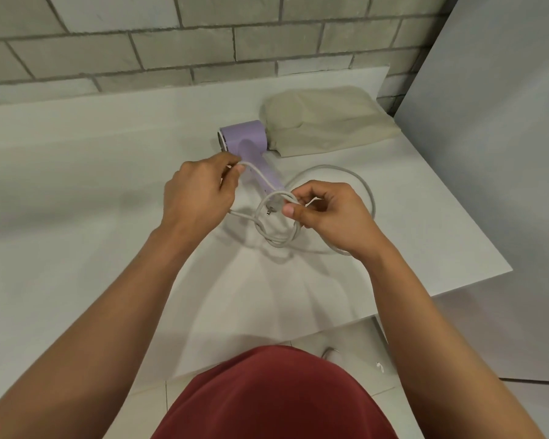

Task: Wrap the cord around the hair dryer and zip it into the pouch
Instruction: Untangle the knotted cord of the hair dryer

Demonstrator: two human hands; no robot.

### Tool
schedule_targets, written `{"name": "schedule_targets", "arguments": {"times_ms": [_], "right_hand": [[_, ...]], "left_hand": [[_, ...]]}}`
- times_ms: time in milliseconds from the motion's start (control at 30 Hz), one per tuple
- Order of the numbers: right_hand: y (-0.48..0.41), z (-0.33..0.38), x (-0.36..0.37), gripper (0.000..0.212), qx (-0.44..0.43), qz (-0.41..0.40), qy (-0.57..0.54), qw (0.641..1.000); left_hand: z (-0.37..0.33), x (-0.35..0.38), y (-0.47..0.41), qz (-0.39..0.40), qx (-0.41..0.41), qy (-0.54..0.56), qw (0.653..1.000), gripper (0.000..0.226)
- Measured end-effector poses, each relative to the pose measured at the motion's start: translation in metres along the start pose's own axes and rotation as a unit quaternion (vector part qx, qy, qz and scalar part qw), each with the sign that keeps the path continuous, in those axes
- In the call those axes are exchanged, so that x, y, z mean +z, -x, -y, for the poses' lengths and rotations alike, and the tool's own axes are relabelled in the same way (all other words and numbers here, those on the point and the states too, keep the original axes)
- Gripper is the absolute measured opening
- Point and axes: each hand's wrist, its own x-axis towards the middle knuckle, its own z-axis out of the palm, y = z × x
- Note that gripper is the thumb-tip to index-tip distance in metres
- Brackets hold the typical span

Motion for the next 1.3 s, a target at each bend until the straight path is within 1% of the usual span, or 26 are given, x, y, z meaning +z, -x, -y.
{"name": "schedule_targets", "arguments": {"times_ms": [33,67,100,133,167,200,233,267,300,367,400,467,600,733,800,867,900,933,1000,1033,1067,1133,1200,1267,1300], "right_hand": [[0.0,0.001,0.002,0.008,-0.001,0.003,0.003,1.0],[0.0,0.003,0.004,0.007,-0.002,0.007,0.004,1.0],[0.001,0.004,0.006,0.008,-0.003,0.01,0.004,1.0],[0.001,0.004,0.007,0.01,-0.004,0.01,0.007,1.0],[0.001,0.004,0.007,0.012,-0.006,0.008,0.013,1.0],[0.0,0.003,0.007,0.012,-0.007,0.006,0.02,1.0],[0.0,0.002,0.007,0.012,-0.009,0.004,0.025,1.0],[0.0,0.001,0.007,0.012,-0.01,0.002,0.025,1.0],[0.0,0.0,0.007,0.012,-0.01,0.001,0.021,1.0],[0.001,-0.001,0.007,0.013,-0.007,-0.003,0.003,1.0],[0.003,-0.001,0.007,0.012,-0.004,-0.006,-0.008,1.0],[0.005,-0.001,0.006,0.011,-0.003,-0.008,-0.035,0.999],[0.009,0.0,0.005,0.012,0.001,0.008,-0.087,0.996],[0.011,-0.001,0.008,0.011,0.014,0.006,-0.088,0.996],[0.012,-0.001,0.009,0.01,0.017,-0.002,-0.077,0.997],[0.011,-0.002,0.01,0.009,0.016,-0.008,-0.044,0.999],[0.01,-0.002,0.01,0.008,0.016,-0.006,-0.024,1.0],[0.009,-0.003,0.011,0.008,0.017,-0.004,-0.007,1.0],[0.008,-0.003,0.012,0.008,0.015,-0.003,0.016,1.0],[0.008,-0.003,0.013,0.008,0.012,-0.005,0.022,1.0],[0.009,-0.002,0.013,0.009,0.007,-0.008,0.022,1.0],[0.01,0.001,0.013,0.01,-0.002,-0.017,0.014,1.0],[0.012,0.004,0.012,0.015,-0.01,-0.027,0.015,0.999],[0.014,0.004,0.012,0.015,-0.015,-0.035,0.013,0.999],[0.014,0.003,0.011,0.014,-0.014,-0.039,0.008,0.999]], "left_hand": [[0.002,0.0,0.0,0.003,0.018,-0.03,0.999,0.024],[0.003,-0.001,0.0,0.01,0.057,-0.052,0.997,0.03],[0.005,-0.003,-0.002,0.024,0.123,-0.064,0.99,0.04],[0.007,-0.005,-0.005,0.049,0.205,-0.078,0.974,0.048],[0.008,-0.005,-0.009,0.083,0.282,-0.095,0.951,0.05],[0.007,-0.006,-0.012,0.12,0.335,-0.106,0.929,0.047],[0.005,-0.006,-0.014,0.149,0.358,-0.112,0.915,0.042],[0.003,-0.006,-0.015,0.162,0.356,-0.112,0.913,0.038],[0.0,-0.008,-0.013,0.162,0.336,-0.105,0.922,0.039],[-0.002,-0.009,-0.009,0.142,0.281,-0.091,0.945,0.049],[-0.002,-0.008,-0.008,0.127,0.265,-0.092,0.951,0.05],[-0.003,-0.005,-0.004,0.086,0.239,-0.091,0.963,0.045],[-0.002,-0.001,0.0,0.025,0.152,-0.053,0.987,0.035],[0.001,-0.012,0.001,-0.032,0.071,0.041,0.996,0.032],[0.007,-0.016,0.0,-0.033,0.044,0.05,0.997,0.029],[0.012,-0.015,0.0,-0.008,0.059,0.005,0.998,0.026],[0.014,-0.014,0.0,0.007,0.075,-0.016,0.997,0.028],[0.014,-0.015,0.001,0.02,0.102,-0.033,0.994,0.037],[0.009,-0.017,0.003,0.044,0.19,-0.068,0.978,0.056],[0.005,-0.019,0.003,0.053,0.243,-0.084,0.965,0.057],[0.0,-0.019,0.001,0.066,0.29,-0.097,0.95,0.052],[-0.006,-0.016,-0.004,0.095,0.355,-0.119,0.923,0.043],[-0.011,-0.014,-0.005,0.109,0.378,-0.131,0.91,0.036],[-0.014,-0.013,-0.002,0.074,0.367,-0.126,0.919,0.029],[-0.015,-0.014,0.001,0.054,0.344,-0.123,0.929,0.026]]}}
